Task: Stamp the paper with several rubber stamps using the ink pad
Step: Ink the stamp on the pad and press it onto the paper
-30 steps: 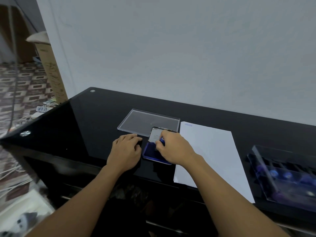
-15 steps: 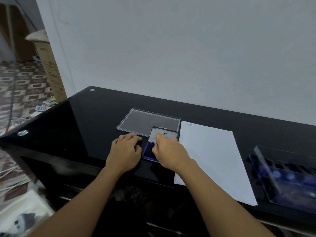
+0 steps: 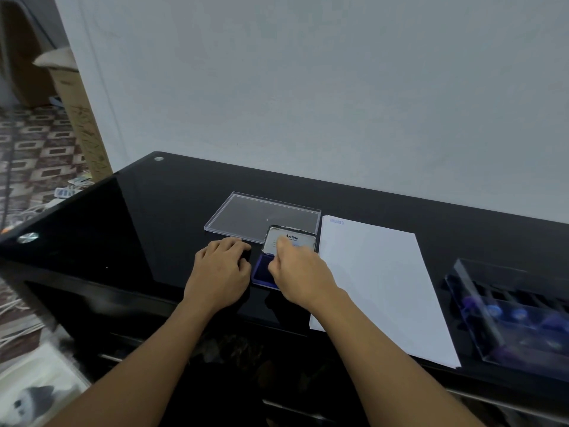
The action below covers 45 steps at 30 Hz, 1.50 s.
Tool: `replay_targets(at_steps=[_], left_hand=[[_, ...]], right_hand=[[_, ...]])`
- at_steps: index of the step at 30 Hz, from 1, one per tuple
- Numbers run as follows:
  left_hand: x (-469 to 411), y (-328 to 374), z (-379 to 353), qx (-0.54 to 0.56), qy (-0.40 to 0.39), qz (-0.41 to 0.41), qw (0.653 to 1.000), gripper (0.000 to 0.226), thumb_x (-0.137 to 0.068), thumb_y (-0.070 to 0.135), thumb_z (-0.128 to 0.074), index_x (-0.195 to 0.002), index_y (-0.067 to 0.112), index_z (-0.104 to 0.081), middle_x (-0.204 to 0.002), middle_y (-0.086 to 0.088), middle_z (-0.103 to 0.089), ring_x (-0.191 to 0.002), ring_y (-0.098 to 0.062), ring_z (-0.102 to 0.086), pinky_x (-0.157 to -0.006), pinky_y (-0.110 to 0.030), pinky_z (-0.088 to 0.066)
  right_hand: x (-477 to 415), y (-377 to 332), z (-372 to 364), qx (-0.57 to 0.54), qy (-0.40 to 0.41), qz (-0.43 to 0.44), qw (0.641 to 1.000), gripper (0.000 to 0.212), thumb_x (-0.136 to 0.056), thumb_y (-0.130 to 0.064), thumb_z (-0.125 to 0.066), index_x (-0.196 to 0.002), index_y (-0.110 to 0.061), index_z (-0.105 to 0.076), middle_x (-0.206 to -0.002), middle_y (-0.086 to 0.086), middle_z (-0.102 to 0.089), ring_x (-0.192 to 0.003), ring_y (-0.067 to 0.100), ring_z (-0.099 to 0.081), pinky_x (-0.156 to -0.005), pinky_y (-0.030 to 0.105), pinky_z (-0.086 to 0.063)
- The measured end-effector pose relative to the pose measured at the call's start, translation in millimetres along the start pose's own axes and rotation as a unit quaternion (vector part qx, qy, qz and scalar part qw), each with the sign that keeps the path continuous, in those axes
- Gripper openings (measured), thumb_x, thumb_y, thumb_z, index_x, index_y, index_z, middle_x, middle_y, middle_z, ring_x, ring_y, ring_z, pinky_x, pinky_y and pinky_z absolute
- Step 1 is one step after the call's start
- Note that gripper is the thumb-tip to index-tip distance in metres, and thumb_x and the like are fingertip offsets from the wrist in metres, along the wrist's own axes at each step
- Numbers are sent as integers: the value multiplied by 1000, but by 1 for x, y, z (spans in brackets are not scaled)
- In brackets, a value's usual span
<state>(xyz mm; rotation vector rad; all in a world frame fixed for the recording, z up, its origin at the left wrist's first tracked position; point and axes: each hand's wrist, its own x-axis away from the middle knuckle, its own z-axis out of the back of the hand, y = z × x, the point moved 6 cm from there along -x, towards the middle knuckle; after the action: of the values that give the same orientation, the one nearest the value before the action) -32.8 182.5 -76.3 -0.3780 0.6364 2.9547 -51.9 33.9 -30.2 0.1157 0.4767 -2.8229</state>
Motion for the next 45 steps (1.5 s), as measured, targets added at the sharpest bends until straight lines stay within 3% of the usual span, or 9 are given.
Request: replay_targets(at_steps=[5, 11, 18, 31, 40, 45], left_hand=[[0, 0, -1, -2, -1, 0, 1000, 37, -99, 27, -43, -133, 27, -56, -143, 10, -49, -134, -15, -39, -113, -42, -26], [1, 0, 0, -1, 3, -1, 1000, 35, -99, 27, -44, -131, 27, -56, -141, 11, -49, -133, -15, -39, -112, -41, -26], [1, -1, -1, -2, 0, 1, 1000, 35, -98, 28, -43, -131, 29, -55, -141, 12, -49, -133, -14, -39, -112, -40, -25], [1, 0, 0, -3, -1, 3, 1000, 36, -99, 27, -42, -133, 28, -54, -143, 12, -48, -134, -14, -37, -113, -40, -24], [1, 0, -1, -4, 0, 3, 1000, 37, -99, 27, -41, -134, 28, -54, -143, 11, -48, -135, -13, -37, -114, -40, -25], [1, 0, -1, -6, -1, 4, 1000, 38, -99, 27, -42, -135, 28, -53, -144, 11, -47, -135, -14, -37, -114, -40, -25]], right_hand=[[3, -1, 2, 3, 0, -3, 1000, 15, -103, -23, -39, -91, -19, -32, -67, -2, -38, -57, 13, -36, -48, 27, -24], [1, 0, 2, -3, -10, -12, 1000, 16, -103, -23, -39, -90, -19, -32, -68, -3, -36, -57, 11, -35, -48, 26, -23], [-9, 5, -5, -23, -19, -31, 999, 17, -101, -26, -40, -87, -18, -36, -75, 4, -48, -74, 30, -54, -59, 38, -41], [6, 0, -2, -6, 24, -1, 1000, 15, -102, -22, -39, -89, -20, -31, -67, -5, -38, -59, 17, -40, -47, 27, -22], [1, 1, -1, -10, -3, -19, 1000, 15, -102, -20, -40, -89, -17, -32, -67, -1, -39, -57, 14, -35, -47, 29, -22], [-5, 4, -4, -22, -15, -29, 999, 17, -100, -20, -41, -85, -18, -33, -68, 2, -43, -62, 23, -42, -48, 31, -24]])
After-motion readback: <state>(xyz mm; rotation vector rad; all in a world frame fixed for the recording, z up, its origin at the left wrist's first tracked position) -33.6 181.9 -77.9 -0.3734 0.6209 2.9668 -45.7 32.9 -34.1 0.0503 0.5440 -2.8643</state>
